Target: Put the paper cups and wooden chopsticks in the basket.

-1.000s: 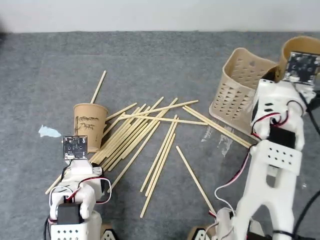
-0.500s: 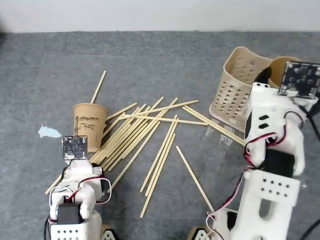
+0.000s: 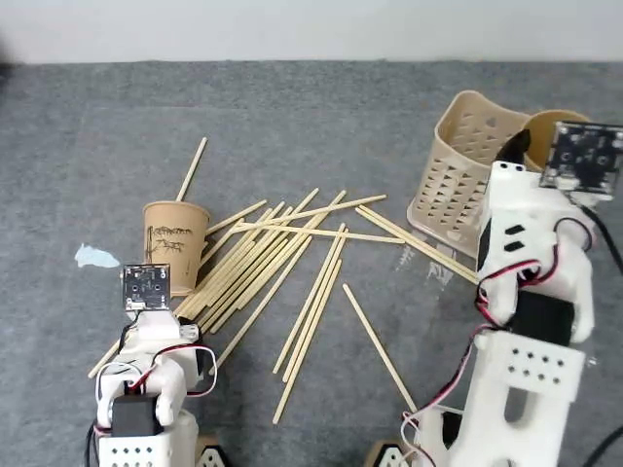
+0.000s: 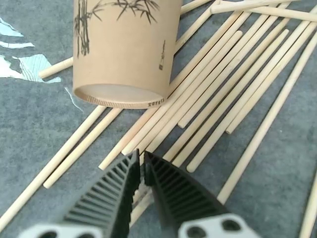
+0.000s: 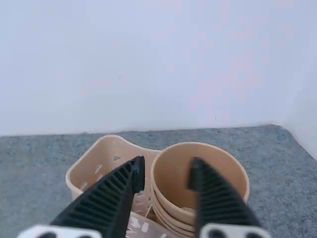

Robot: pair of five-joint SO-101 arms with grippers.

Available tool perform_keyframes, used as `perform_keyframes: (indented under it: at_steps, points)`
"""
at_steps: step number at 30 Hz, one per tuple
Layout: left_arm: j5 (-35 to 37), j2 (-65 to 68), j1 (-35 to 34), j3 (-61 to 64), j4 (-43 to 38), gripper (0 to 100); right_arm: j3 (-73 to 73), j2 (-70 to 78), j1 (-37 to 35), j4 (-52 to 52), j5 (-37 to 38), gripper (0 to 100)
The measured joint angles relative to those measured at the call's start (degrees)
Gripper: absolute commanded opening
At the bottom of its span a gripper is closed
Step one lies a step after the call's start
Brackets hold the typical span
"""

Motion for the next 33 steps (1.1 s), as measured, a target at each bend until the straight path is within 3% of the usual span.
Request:
perform_keyframes:
  at_steps: [7, 20, 27, 33]
  points:
    - [0.0, 0.0, 0.0, 0.0, 0.0, 1, 3.9, 9.5, 0.9, -0.4, 1.8, 0.9]
    - [0.0, 0.0, 0.0, 0.0, 0.0, 1, 4.7, -0.3, 1.1, 0.0, 1.9, 0.9]
    - [0.0, 0.0, 0.0, 0.0, 0.0, 1, 4.7, -2.5, 4.3, -5.5, 1.9, 0.9]
    - [0.0, 0.0, 0.0, 0.0, 0.0, 1, 6.8, 5.6, 8.3, -11.3, 1.9, 0.9]
